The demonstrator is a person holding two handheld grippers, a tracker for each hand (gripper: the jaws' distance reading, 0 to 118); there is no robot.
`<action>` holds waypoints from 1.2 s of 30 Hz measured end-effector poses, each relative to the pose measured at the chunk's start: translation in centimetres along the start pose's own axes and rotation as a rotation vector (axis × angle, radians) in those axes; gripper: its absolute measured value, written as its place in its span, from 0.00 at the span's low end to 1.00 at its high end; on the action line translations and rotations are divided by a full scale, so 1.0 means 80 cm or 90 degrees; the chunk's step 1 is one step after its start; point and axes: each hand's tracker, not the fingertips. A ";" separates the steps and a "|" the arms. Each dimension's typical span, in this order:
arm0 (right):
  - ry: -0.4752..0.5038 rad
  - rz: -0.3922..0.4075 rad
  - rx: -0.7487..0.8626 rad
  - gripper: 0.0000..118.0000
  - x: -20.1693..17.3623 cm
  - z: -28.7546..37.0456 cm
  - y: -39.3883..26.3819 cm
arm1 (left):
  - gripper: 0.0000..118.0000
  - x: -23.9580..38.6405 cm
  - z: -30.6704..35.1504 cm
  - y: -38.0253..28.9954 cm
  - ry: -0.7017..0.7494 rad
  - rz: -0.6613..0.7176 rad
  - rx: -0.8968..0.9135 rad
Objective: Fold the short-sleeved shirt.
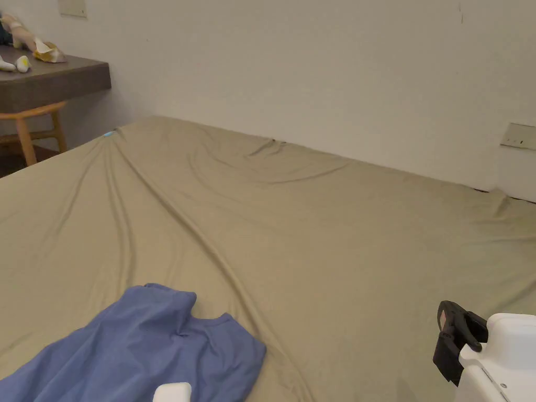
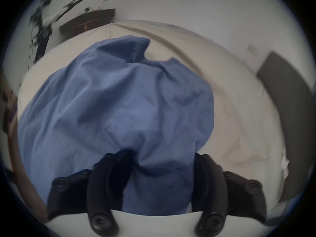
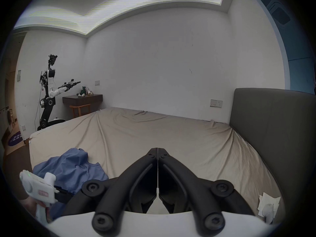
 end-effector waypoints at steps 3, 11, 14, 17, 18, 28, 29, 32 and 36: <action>0.000 -0.014 -0.009 0.03 0.001 -0.005 -0.004 | 0.04 -0.023 0.002 0.018 0.041 0.013 -0.003; 0.002 -0.025 0.005 0.03 0.011 0.021 0.000 | 0.04 -0.019 0.072 0.046 -0.096 0.134 0.096; -0.009 -0.034 0.025 0.03 0.028 0.041 0.013 | 0.04 0.018 0.123 0.096 -0.141 0.100 0.195; -0.030 -0.043 0.059 0.03 0.050 0.071 0.025 | 0.04 0.078 0.166 0.147 -0.213 0.031 0.270; -0.040 -0.045 0.071 0.03 0.059 0.082 0.029 | 0.04 0.107 0.180 0.161 -0.249 0.010 0.289; -0.190 -0.033 0.113 0.03 0.165 0.189 0.027 | 0.04 0.438 0.138 0.090 -0.511 -0.242 0.174; -0.199 -0.035 0.109 0.03 0.176 0.197 0.023 | 0.04 0.466 0.118 0.065 -0.521 -0.262 0.131; -0.236 -0.045 0.094 0.03 0.207 0.212 0.008 | 0.04 0.529 0.053 -0.025 -0.528 -0.310 0.005; -0.264 -0.048 0.056 0.03 0.239 0.217 -0.015 | 0.04 0.568 -0.028 -0.140 -0.478 -0.381 -0.153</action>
